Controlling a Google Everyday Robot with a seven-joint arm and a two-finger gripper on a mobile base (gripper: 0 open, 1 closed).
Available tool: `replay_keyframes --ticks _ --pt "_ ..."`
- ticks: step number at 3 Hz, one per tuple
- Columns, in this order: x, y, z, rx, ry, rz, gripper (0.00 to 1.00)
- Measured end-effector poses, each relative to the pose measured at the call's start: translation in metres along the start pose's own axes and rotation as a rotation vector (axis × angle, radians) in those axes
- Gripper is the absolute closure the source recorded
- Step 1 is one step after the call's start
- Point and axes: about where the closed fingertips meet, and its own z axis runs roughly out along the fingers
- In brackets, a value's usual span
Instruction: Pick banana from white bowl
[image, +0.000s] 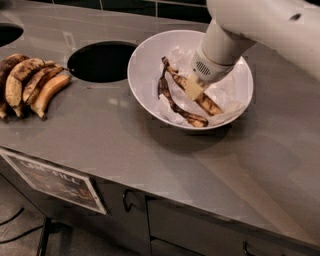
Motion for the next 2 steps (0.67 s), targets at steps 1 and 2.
replay_keyframes --ticks 1,2 --pt "0.002 -0.008 -0.034 0.04 -0.04 0.003 1.0" --pt "0.002 -0.015 -0.059 0.079 -0.072 0.005 1.0"
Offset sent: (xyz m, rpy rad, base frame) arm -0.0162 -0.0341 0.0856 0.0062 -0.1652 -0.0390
